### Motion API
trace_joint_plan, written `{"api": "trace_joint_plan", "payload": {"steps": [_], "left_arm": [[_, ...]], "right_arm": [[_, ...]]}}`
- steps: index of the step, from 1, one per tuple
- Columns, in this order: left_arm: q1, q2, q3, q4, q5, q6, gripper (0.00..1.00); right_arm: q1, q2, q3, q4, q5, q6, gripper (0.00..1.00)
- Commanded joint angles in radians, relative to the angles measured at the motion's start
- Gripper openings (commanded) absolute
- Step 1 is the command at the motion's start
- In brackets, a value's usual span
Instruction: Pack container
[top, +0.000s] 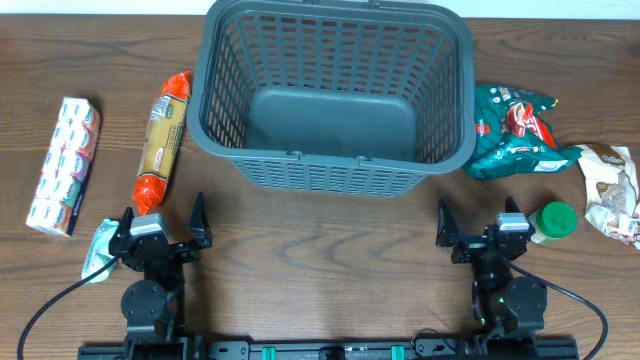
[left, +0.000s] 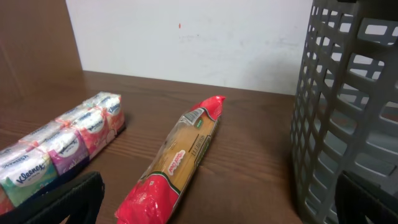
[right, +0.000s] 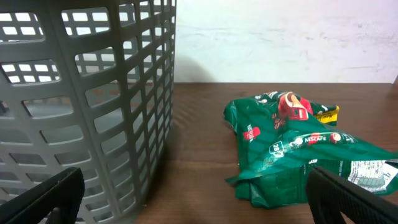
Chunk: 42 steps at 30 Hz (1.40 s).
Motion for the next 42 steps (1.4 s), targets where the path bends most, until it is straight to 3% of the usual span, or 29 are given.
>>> {"api": "trace_joint_plan", "payload": {"steps": [1,26,29,32,34,37,42], "left_arm": [[-0.005,-0.006,-0.017,-0.015,-0.015,-0.002,0.99],[-0.005,-0.006,-0.017,-0.014,-0.015,-0.001,0.99],[-0.005,-0.006,-0.017,0.003,-0.018,0.001,0.98],[-0.005,-0.006,-0.015,0.054,-0.015,-0.086,0.99],[-0.005,-0.005,0.008,0.05,-0.015,-0.096,0.99],[-0.005,0.015,0.08,-0.006,-0.014,-0.095,0.99],[-0.005,0.143,0.285,-0.175,-0.015,-0.095,0.98]], "right_arm": [[0.012,-0.01,-0.003,-0.002,-0.007,0.003,0.99],[0.012,-0.01,-0.003,-0.003,-0.009,0.013,0.99],[0.011,-0.01,-0.003,-0.003,-0.007,0.089,0.99],[0.011,-0.003,-0.003,-0.005,-0.026,0.28,0.99],[0.011,0.01,0.002,-0.005,-0.073,0.329,0.99],[0.011,0.033,0.053,-0.093,-0.097,0.329,0.99],[-0.002,0.122,0.233,-0.378,-0.053,0.328,0.99]]}}
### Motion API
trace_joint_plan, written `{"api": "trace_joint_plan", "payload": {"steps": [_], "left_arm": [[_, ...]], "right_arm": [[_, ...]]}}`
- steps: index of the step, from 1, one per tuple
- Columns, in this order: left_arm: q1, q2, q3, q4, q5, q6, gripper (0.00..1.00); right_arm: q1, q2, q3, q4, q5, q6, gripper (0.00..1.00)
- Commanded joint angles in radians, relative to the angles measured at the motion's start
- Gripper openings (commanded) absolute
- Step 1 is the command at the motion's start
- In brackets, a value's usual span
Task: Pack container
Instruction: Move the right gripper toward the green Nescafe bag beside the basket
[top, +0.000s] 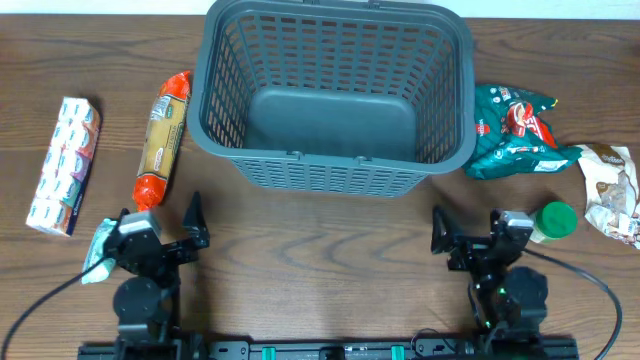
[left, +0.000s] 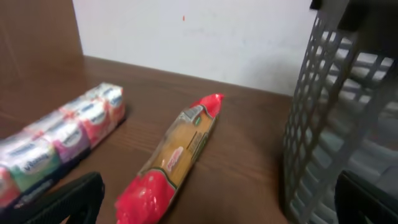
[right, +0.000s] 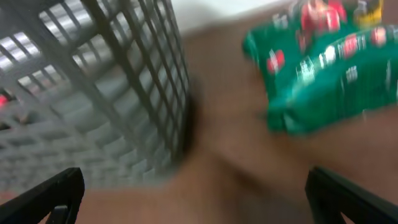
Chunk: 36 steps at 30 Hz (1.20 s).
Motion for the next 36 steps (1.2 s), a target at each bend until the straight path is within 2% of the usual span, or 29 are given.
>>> {"api": "trace_joint_plan", "payload": {"steps": [1,8,13,16,20,22,23,24,26,28,29,36], "left_arm": [[-0.005,0.101,0.17,-0.065,-0.008,-0.013,0.99],[-0.005,0.432,0.546,-0.308,0.042,-0.014,0.99],[-0.005,0.664,0.818,-0.54,0.044,-0.013,0.99],[-0.005,0.773,0.952,-0.655,0.057,-0.008,0.99],[-0.005,0.868,1.073,-0.768,0.202,0.037,0.99],[-0.005,0.889,1.099,-0.791,0.295,0.036,0.99],[-0.005,0.891,1.099,-0.79,0.337,0.036,0.99],[-0.005,0.891,1.099,-0.79,0.358,0.036,0.99],[-0.005,0.891,1.099,-0.795,0.37,0.036,0.99],[-0.005,0.89,1.099,-0.814,0.361,0.04,0.98],[-0.005,0.89,1.099,-0.826,0.356,0.041,0.99],[-0.005,0.889,1.099,-0.895,0.29,0.04,0.99]], "right_arm": [[-0.008,0.072,0.143,-0.115,0.014,0.037,0.99],[-0.061,0.308,0.486,-0.372,0.073,0.034,0.99],[-0.109,0.572,0.813,-0.633,0.13,0.032,0.99],[-0.136,0.739,1.005,-0.78,0.122,-0.04,0.99],[-0.137,0.917,1.219,-0.895,0.012,-0.13,0.99],[-0.137,0.975,1.293,-0.917,-0.063,-0.224,0.99],[-0.137,0.995,1.316,-0.916,-0.082,-0.241,0.88],[-0.137,1.009,1.33,-0.915,-0.081,-0.23,0.66],[-0.137,1.035,1.347,-0.917,-0.08,-0.192,0.31],[-0.137,1.049,1.347,-0.92,-0.08,-0.171,0.07],[-0.137,1.056,1.347,-0.924,-0.076,-0.171,0.01],[-0.137,1.061,1.347,-1.001,0.019,-0.16,0.01]]}}
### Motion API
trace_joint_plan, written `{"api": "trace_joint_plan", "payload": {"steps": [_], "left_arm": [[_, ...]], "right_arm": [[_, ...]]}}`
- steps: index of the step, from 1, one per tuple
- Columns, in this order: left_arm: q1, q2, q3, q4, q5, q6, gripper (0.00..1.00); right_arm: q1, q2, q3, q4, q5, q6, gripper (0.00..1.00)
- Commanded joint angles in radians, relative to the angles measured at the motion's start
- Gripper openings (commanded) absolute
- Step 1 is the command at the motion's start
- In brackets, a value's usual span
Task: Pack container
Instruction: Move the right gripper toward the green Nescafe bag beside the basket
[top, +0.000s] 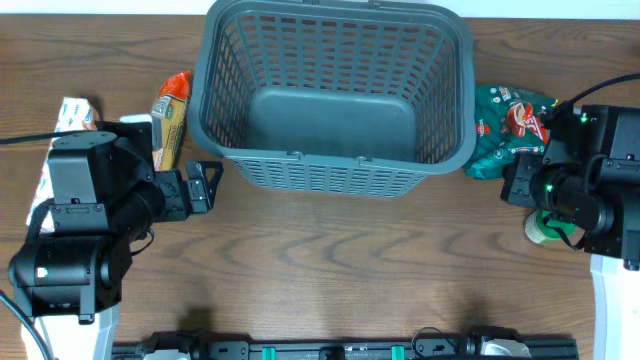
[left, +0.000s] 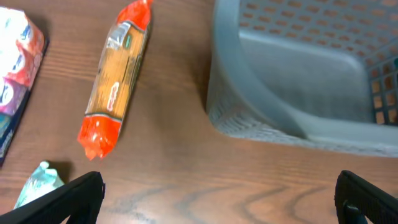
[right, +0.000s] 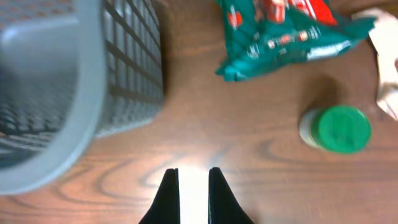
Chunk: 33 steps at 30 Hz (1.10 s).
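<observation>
The grey plastic basket stands at the back middle, nothing inside it. A red-ended pasta pack and a tissue pack lie to its left. Near them, wide open over bare wood in front of the basket's left corner, is my left gripper. Right of the basket lie a green coffee bag and a green-lidded jar. My right gripper hovers over bare table between basket and jar, its fingers close together around nothing.
A small green-and-white packet lies near the front left. A crumpled beige bag sits at the far right beside the jar. In the overhead view both raised arms cover part of the items on each side.
Both arms have risen from low at the table's front edge, and their cameras now look down on the table. The right gripper's fingers have come together. The left stays wide open.
First both arms sat low at the front edge, grippers open, facing the basket's sides. Then they had shifted slightly, the right wrist view blurred. Now both are up on either side of the basket, the right gripper shut. No item has moved.
</observation>
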Motion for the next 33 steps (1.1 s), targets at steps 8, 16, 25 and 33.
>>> {"api": "trace_joint_plan", "payload": {"steps": [8,16,25,33], "left_arm": [[-0.005,-0.003,0.023,-0.019,-0.031,0.014,0.99],[-0.005,-0.003,0.023,-0.019,-0.031,0.021,0.99],[-0.005,-0.003,0.023,-0.019,-0.031,0.021,0.99],[-0.005,-0.003,0.023,-0.019,-0.031,0.021,0.99]], "right_arm": [[0.019,-0.003,0.018,-0.124,-0.046,-0.105,0.01],[0.142,-0.003,0.018,-0.158,-0.155,-0.222,0.01],[0.349,0.001,0.018,-0.141,-0.169,-0.274,0.01],[0.476,0.051,0.018,-0.014,-0.133,-0.283,0.01]]}}
